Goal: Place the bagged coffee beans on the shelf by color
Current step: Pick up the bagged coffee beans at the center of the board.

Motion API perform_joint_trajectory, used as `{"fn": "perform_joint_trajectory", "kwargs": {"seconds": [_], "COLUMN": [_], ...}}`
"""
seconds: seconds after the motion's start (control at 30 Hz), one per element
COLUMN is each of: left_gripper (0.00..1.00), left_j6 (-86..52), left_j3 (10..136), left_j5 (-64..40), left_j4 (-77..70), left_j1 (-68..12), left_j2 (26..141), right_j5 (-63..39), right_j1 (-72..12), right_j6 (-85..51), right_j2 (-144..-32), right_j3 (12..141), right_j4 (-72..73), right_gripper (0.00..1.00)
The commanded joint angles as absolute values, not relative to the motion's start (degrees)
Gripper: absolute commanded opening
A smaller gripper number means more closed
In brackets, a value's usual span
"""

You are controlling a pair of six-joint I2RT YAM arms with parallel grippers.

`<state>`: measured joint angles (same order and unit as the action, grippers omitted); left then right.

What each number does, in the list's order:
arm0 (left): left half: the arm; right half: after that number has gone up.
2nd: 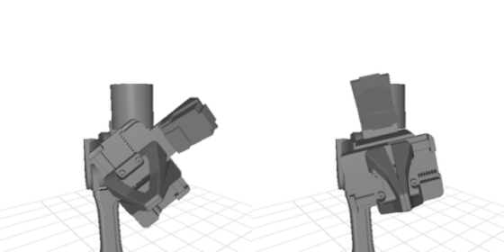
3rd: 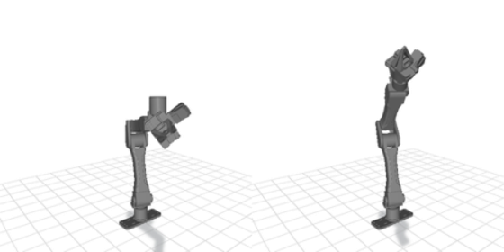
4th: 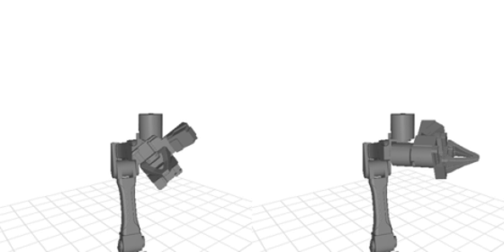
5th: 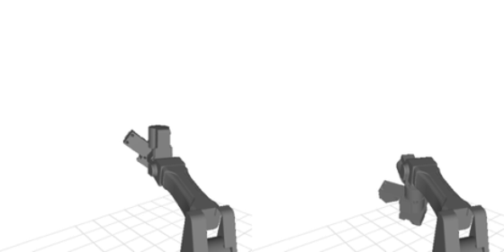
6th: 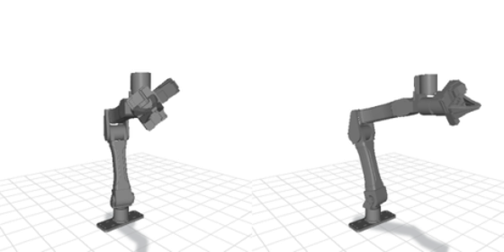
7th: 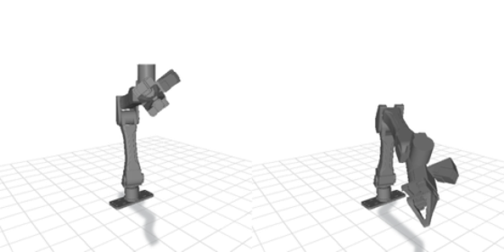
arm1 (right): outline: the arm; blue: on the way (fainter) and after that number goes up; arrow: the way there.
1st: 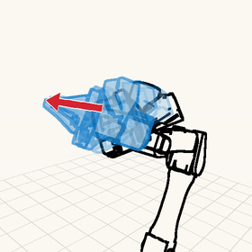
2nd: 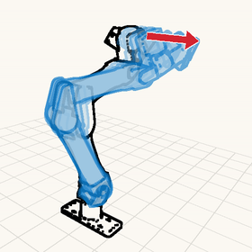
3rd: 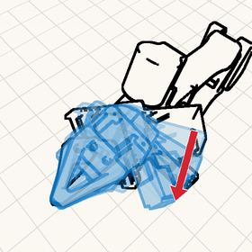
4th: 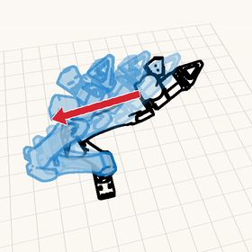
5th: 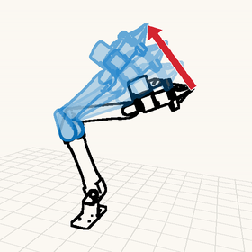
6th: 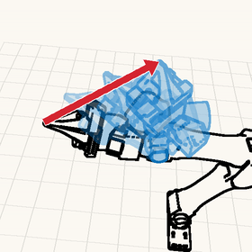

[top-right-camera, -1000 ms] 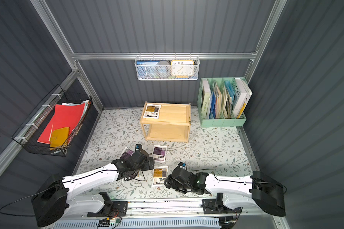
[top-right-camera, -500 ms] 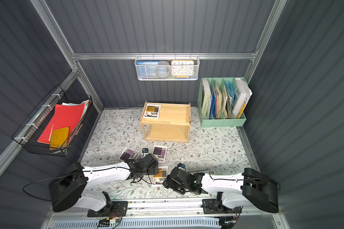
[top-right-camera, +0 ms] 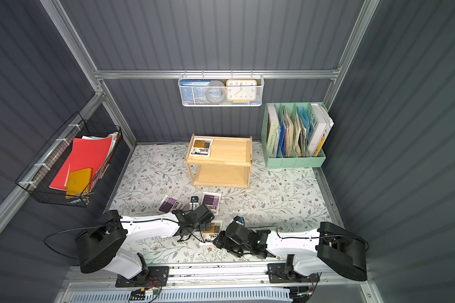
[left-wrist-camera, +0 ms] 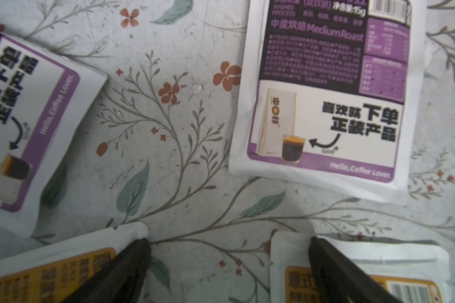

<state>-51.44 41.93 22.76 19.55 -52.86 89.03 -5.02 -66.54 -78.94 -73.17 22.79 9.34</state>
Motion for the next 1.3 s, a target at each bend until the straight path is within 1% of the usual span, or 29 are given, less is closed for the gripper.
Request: {"fn": "perform_joint_trajectory", "kwargs": {"seconds": [0.0, 0.23, 0.47, 0.57, 0.67, 0.73, 0.83, 0.87, 1.03, 1.1, 1.27], "left_gripper": [1.00, 1.00, 1.00, 1.00, 1.00, 1.00, 1.00, 1.00, 1.00, 1.00, 1.00], "left_j6": [-52.9, -53.7, -54.3, -54.3, -54.3, -54.3, -54.3, -54.4, -54.6, -54.6, -54.9], "left_j3": [42.4, 42.7, 41.9, 41.7, 41.6, 41.5, 41.5, 41.5, 41.5, 41.8, 43.4], "left_j5": [22.9, 22.0, 21.6, 21.4, 21.2, 20.9, 20.8, 20.7, 20.3, 20.2, 20.9], "left_j4": [23.1, 23.1, 22.9, 22.9, 22.8, 22.6, 22.3, 22.2, 22.1, 22.3, 24.1], "left_j1": [-53.2, -53.7, -54.1, -54.2, -54.3, -54.4, -54.5, -54.5, -54.7, -54.8, -54.8], "left_j2": [91.5, 91.4, 91.2, 91.2, 91.0, 91.0, 91.0, 91.0, 90.3, 89.8, 87.2], "right_j5": [-4.9, -6.4, -8.8, -9.7, -10.5, -10.7, -10.5, -10.3, -9.6, -9.5, -10.0], "right_j1": [-66.4, -65.7, -64.6, -64.2, -63.9, -63.8, -63.5, -63.4, -63.2, -63.1, -63.0], "right_j6": [-79.9, -79.6, -80.7, -81.4, -82.2, -82.8, -83.6, -84.0, -84.1, -84.0, -83.4], "right_j2": [-74.4, -77.0, -82.8, -86.0, -88.8, -89.9, -90.2, -90.0, -88.5, -87.6, -85.3], "right_j3": [20.8, 20.7, 19.8, 19.8, 19.6, 19.2, 17.8, 17.4, 16.6, 16.7, 16.6], "right_j4": [9.3, 12.2, 19.4, 23.2, 26.7, 28.6, 31.0, 31.1, 30.4, 29.4, 27.4], "right_gripper": [0.78, 0.78, 0.78, 0.77, 0.73, 0.69, 0.60, 0.55, 0.37, 0.27, 0.10]}}
